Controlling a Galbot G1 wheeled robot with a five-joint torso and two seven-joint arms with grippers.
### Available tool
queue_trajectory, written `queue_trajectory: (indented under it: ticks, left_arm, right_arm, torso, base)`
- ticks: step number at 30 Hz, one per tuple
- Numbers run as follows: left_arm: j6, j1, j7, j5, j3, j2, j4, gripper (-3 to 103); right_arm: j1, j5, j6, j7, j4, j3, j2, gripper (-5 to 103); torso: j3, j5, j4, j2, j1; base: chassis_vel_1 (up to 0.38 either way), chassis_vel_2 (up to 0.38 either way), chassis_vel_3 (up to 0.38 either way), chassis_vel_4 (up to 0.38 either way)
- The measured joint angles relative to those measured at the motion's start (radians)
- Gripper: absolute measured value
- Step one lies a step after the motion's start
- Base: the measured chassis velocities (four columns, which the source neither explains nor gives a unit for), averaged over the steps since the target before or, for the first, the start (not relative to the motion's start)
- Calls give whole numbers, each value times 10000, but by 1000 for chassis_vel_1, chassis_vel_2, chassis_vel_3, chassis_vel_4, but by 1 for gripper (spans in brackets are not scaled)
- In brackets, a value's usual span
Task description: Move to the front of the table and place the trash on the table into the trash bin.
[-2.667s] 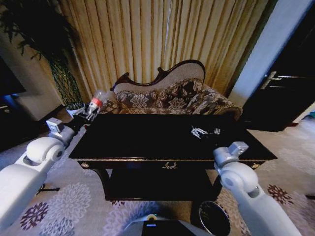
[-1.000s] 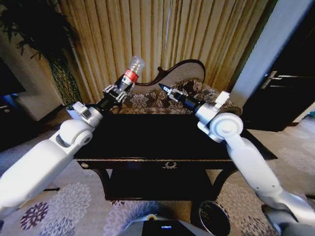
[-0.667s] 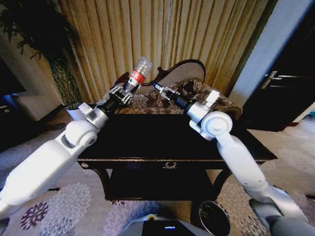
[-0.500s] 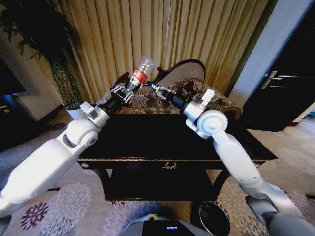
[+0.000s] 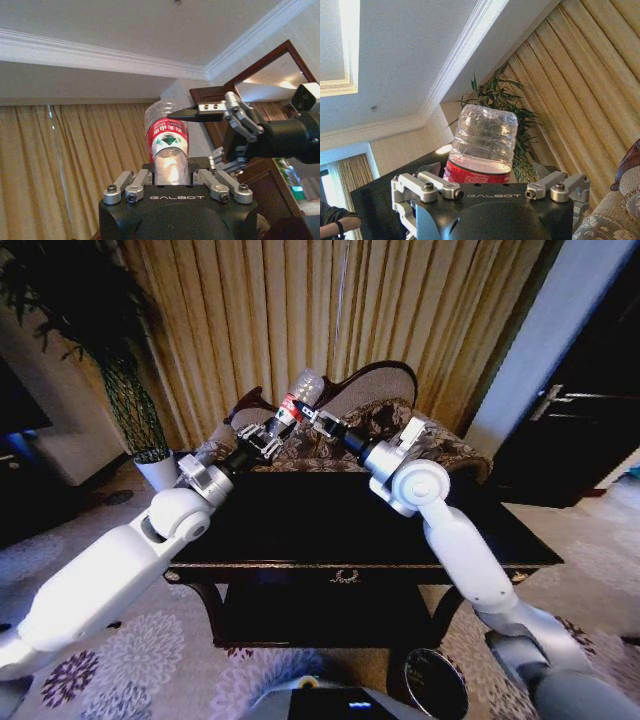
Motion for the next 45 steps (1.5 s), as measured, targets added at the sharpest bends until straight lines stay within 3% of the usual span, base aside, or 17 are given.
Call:
queue_trajectory:
  ticks: [21,22,26,28,31,35,36,45]
  left_arm:
    - [122,-431,0,-3,958,-166,-131,29]
    - [123,-444,1,-3,998,-111,-140,29]
    - [126,-451,12,-3,1013,29,-164,29]
    - [131,-427,4,-4,1012,61,-171,29]
    - [131,-401,-70,18,1019,52,-177,29]
    - [132,-395,-159,46,1034,39,-186,29]
    - [133,-395,-184,63,1034,33,-184,27]
    - [133,-370,-296,86,1035,23,-161,64]
  right_arm:
    - [-115,-330,0,-50,-6,-23,-22,103]
    - [-148,-370,0,-50,-11,-22,-33,95]
    - [-238,-407,0,-52,-9,43,-67,85]
    - [-285,-422,2,-66,1,85,-74,74]
    - [-290,-449,4,-69,4,85,-72,65]
    - [-290,-468,9,-64,1,82,-72,61]
    - [-292,-470,12,-62,1,82,-85,55]
    - [-425,-480,55,-49,35,187,-257,36]
  torso:
    - [0,0,0,0,0]
    - [0,0,0,0,0]
    - [0,0,1,0,0]
    - [-1,-1,1,0,0]
    - [0,0,1,0,0]
    - [0,0,0,0,0]
    - [0,0,1,0,0]
    - [0,0,0,0,0]
  base:
    - [0,0,0,0]
    - [0,0,0,0]
    - [0,0,0,0]
    - [0,0,0,0]
    - [0,0,0,0]
    - [0,0,0,0]
    - [0,0,0,0]
    - [0,0,0,0]
